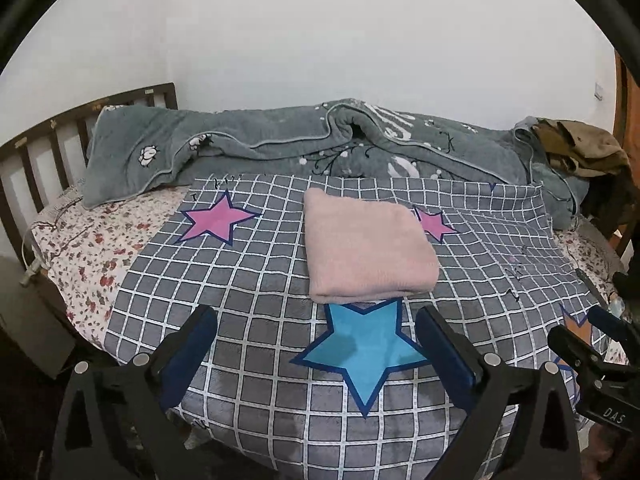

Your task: Fold small clothes

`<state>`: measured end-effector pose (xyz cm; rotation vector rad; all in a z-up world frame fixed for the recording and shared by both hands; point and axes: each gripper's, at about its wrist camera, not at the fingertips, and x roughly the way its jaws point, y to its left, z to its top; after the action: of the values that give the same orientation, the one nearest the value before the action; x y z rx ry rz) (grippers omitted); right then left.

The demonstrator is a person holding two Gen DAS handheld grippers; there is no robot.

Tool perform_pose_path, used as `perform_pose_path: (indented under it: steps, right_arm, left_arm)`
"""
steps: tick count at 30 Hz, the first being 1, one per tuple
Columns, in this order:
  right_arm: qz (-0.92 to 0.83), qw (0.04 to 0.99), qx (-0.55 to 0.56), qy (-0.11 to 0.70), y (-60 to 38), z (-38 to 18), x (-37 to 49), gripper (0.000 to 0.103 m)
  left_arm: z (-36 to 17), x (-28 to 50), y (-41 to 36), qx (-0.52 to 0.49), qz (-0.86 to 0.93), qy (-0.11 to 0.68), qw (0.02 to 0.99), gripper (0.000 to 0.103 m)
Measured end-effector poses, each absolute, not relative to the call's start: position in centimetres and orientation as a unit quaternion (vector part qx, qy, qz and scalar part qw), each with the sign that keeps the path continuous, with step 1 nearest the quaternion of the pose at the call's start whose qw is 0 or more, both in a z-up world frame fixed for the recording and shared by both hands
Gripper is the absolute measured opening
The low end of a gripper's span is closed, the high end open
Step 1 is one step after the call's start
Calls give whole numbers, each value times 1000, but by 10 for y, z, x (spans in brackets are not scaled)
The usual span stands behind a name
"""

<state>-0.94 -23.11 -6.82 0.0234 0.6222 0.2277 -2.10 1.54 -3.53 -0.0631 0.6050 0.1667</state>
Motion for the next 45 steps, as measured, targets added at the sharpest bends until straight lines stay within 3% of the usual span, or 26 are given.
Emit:
perform_pose_path:
  steps: [45]
  right_arm:
    - [108,949,30,295,-237,-48,-9,95]
  left_arm:
    - [-27,-23,11,-18,81,293,952,100]
